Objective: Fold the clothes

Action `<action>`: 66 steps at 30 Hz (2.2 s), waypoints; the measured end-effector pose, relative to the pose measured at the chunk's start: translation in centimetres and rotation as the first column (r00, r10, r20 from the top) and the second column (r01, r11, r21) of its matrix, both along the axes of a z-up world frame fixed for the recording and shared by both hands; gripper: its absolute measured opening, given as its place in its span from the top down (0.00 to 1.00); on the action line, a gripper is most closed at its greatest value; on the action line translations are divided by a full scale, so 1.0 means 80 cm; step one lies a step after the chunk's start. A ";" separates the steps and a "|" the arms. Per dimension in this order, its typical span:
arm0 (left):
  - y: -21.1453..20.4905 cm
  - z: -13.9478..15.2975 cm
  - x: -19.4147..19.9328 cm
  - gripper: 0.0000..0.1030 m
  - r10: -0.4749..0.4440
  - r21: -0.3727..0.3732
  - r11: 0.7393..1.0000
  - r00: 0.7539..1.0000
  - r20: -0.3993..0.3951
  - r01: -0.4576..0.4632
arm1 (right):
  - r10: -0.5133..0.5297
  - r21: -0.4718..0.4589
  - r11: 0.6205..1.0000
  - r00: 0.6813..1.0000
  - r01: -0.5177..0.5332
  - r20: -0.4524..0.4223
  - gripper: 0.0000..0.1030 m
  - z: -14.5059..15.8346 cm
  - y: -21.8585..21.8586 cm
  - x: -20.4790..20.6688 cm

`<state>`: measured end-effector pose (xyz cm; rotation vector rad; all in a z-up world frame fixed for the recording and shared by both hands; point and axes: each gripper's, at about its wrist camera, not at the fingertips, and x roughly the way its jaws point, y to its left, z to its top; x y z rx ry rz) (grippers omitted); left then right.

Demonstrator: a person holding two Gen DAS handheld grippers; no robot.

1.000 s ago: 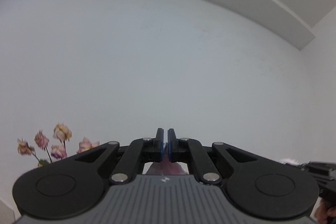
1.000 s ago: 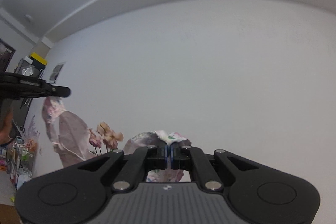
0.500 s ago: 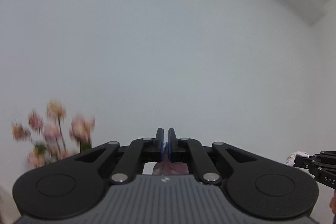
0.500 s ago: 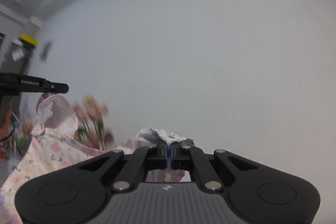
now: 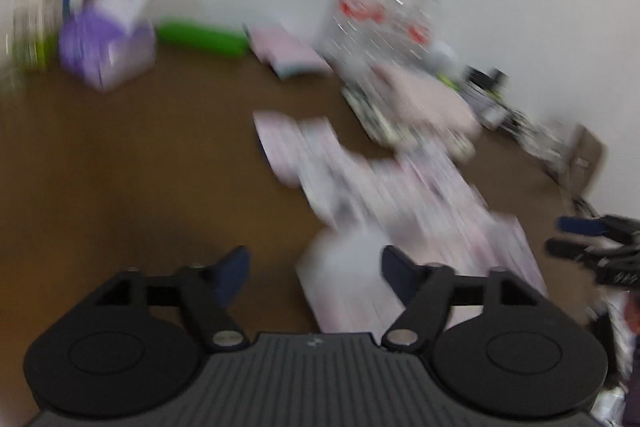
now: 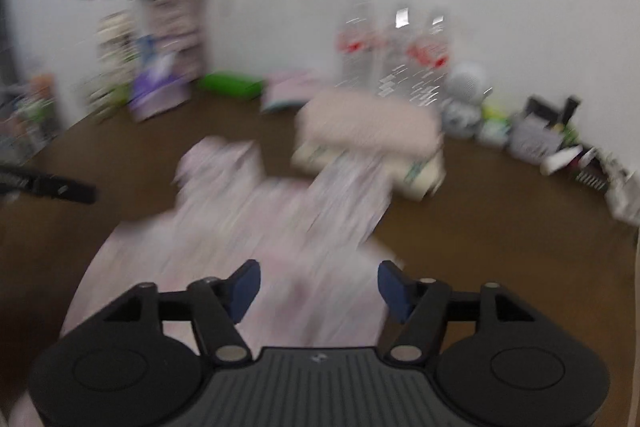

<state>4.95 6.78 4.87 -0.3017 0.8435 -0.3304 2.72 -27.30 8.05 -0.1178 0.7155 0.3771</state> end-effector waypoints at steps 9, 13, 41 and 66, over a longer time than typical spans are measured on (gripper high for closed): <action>-0.100 -0.037 -0.116 0.74 -0.039 0.214 0.976 0.998 0.046 0.028 | -0.231 0.053 0.972 0.973 0.230 0.005 0.35 -0.081 -0.046 -0.137; -0.135 -0.048 -0.131 0.92 -0.097 0.390 0.920 0.989 0.113 0.045 | -0.294 0.061 0.955 0.955 0.292 0.037 0.55 -0.102 -0.036 -0.143; 0.009 -0.011 -0.151 0.59 0.026 0.220 0.975 0.997 0.071 -0.041 | -0.265 0.081 0.962 0.964 0.262 0.032 0.90 -0.074 -0.032 -0.137; 0.035 -0.030 0.075 0.82 0.177 0.231 0.956 0.983 0.046 -0.183 | -0.181 0.015 0.983 0.983 0.181 -0.005 0.92 -0.088 -0.045 0.082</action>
